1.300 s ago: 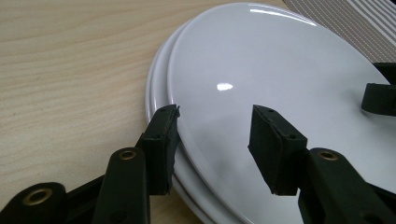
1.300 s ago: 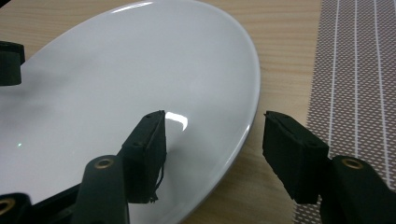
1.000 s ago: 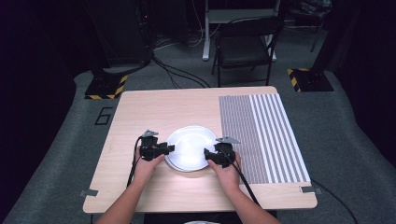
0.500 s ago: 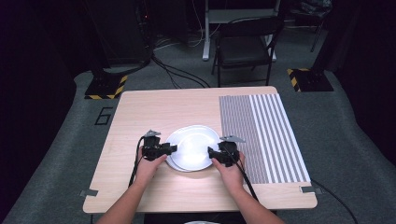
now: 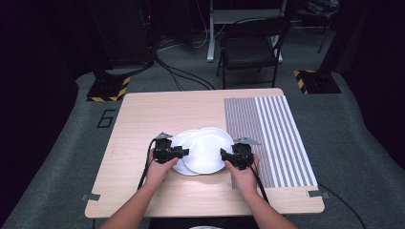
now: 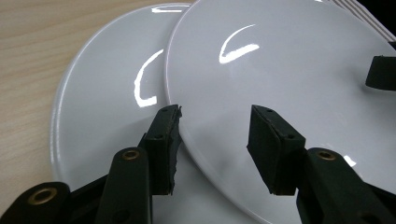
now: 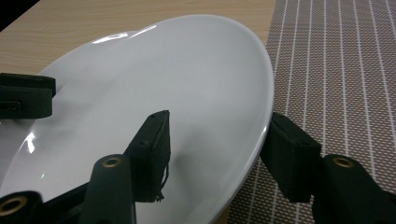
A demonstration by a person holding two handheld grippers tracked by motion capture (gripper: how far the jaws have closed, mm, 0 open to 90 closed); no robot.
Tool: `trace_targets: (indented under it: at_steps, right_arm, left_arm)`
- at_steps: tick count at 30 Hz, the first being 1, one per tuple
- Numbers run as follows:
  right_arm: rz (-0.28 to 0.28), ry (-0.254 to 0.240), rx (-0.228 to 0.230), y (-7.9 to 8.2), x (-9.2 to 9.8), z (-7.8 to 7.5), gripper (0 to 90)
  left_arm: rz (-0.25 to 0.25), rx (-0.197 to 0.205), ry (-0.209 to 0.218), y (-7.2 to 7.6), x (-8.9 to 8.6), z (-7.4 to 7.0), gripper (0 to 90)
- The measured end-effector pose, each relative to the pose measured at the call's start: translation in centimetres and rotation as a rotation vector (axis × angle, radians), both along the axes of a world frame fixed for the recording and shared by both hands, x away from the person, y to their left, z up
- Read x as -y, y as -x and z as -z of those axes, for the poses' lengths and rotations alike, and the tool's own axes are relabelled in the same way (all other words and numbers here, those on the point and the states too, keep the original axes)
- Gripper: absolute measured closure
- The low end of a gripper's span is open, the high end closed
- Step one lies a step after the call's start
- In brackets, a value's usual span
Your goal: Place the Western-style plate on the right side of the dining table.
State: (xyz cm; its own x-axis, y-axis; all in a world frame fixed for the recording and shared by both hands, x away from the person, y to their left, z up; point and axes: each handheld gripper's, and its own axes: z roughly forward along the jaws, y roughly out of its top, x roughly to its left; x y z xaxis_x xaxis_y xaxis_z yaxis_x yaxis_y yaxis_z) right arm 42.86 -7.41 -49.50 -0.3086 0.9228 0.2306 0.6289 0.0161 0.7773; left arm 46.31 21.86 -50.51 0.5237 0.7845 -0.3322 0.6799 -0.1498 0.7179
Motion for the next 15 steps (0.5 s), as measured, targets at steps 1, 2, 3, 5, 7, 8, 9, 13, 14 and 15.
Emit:
trace_targets:
  at_steps: [1,2,3,5,7,8,9,13,14,15]
  right_arm:
    - [0.003,0.005,0.002,0.0,0.1,-0.1,43.4]
    - [0.009,0.004,0.002,0.1,0.3,-0.1,43.5]
    - [0.012,0.006,0.008,0.2,0.5,-0.2,43.5]
    - [0.022,0.008,0.007,0.2,0.8,-0.3,43.4]
    - [0.028,0.006,0.006,0.3,1.2,-0.3,43.5]
    - [0.034,0.008,0.012,0.4,1.4,-0.4,43.5]
    - [0.036,0.009,0.014,0.5,1.5,-0.5,43.5]
    - [0.041,0.012,0.027,0.7,2.0,-0.7,44.4]
    - [0.045,0.012,0.026,0.8,2.1,-0.7,45.2]
    - [0.047,0.011,0.025,0.8,2.2,-0.7,45.2]
  left_arm:
    - [0.005,-0.005,0.002,-0.1,0.2,0.0,53.2]
    - [0.011,-0.004,0.004,-0.1,0.4,0.0,53.2]
    - [0.013,-0.005,0.005,-0.2,0.6,0.1,53.2]
    - [0.024,-0.003,0.005,-0.3,1.0,0.1,53.2]
    - [0.029,-0.004,0.009,-0.4,1.4,0.1,53.2]
    - [0.032,-0.006,0.012,-0.4,1.6,0.2,53.1]
    - [0.04,-0.004,0.009,-0.5,1.7,0.2,53.1]
    - [0.05,-0.004,0.007,-0.5,2.3,0.2,52.8]
    - [0.053,-0.002,0.008,-0.6,2.4,0.2,52.8]
    - [0.055,0.001,0.011,-0.6,2.5,0.2,52.8]
